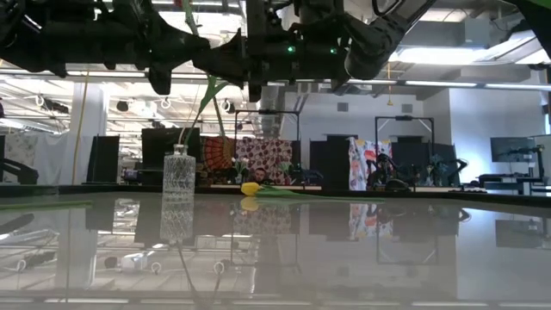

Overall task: Sort flowers into vase by color
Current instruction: Put the orange flower into the transparent vase

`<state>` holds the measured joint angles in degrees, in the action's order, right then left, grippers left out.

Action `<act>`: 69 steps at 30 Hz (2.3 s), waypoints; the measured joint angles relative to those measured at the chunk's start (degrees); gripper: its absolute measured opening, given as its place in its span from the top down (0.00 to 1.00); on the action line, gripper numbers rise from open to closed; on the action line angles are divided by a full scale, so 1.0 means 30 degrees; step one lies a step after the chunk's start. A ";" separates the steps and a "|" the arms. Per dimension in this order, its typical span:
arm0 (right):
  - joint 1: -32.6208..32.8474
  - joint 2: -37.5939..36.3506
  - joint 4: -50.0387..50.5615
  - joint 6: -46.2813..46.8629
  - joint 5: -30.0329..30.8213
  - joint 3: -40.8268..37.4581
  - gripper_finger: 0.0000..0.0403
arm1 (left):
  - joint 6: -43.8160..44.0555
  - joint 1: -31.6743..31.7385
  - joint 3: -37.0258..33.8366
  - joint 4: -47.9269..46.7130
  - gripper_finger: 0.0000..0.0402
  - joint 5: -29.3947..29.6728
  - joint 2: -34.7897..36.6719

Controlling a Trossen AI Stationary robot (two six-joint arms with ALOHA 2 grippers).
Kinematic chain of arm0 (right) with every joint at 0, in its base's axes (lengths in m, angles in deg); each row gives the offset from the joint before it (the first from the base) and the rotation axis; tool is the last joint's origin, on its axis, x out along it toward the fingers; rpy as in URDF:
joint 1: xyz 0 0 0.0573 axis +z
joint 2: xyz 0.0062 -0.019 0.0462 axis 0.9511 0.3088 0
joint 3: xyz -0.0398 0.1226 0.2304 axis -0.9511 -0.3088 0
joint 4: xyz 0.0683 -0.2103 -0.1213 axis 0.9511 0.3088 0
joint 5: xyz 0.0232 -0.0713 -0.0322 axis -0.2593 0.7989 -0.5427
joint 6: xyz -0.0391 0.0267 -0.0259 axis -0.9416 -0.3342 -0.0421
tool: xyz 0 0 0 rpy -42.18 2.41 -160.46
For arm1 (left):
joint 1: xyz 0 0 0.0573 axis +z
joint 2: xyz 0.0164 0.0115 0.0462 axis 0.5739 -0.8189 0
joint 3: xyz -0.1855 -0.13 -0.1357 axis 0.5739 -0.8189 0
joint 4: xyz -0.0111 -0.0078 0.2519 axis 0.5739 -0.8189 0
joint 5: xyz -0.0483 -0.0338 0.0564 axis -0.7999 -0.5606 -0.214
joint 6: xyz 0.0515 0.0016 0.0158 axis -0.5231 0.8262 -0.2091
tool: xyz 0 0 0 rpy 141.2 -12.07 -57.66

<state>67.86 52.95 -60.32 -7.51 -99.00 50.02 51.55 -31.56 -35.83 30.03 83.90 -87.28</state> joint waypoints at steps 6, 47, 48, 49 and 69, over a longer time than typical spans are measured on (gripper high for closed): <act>0.0121 -0.0179 0.0344 -0.0126 -0.0206 0.0000 0.69 | -0.0146 -0.0619 0.0007 -0.0497 1.00 0.1012 0.0457; 0.2544 -0.1246 0.9564 -0.0989 -0.0995 -0.0160 0.41 | -0.5096 0.9159 0.5551 -1.4519 1.00 0.4823 0.4993; 0.2548 -0.1246 0.9559 -0.0987 -0.0995 -0.0160 0.41 | -0.5078 0.9266 0.5544 -1.4593 1.00 0.4811 0.4894; 0.2548 -0.1246 0.9574 -0.0981 -0.0998 -0.0160 0.41 | -0.5066 0.9378 0.5544 -1.4670 1.00 0.4817 0.4777; 0.1367 -0.1459 1.2725 -0.1012 -0.1009 -0.0153 0.41 | -0.1588 1.0396 0.5537 -1.5987 0.98 0.4477 0.0256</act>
<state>71.96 48.58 -22.14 -10.55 -102.02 49.56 46.79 -0.37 -19.22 -17.93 97.33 -86.51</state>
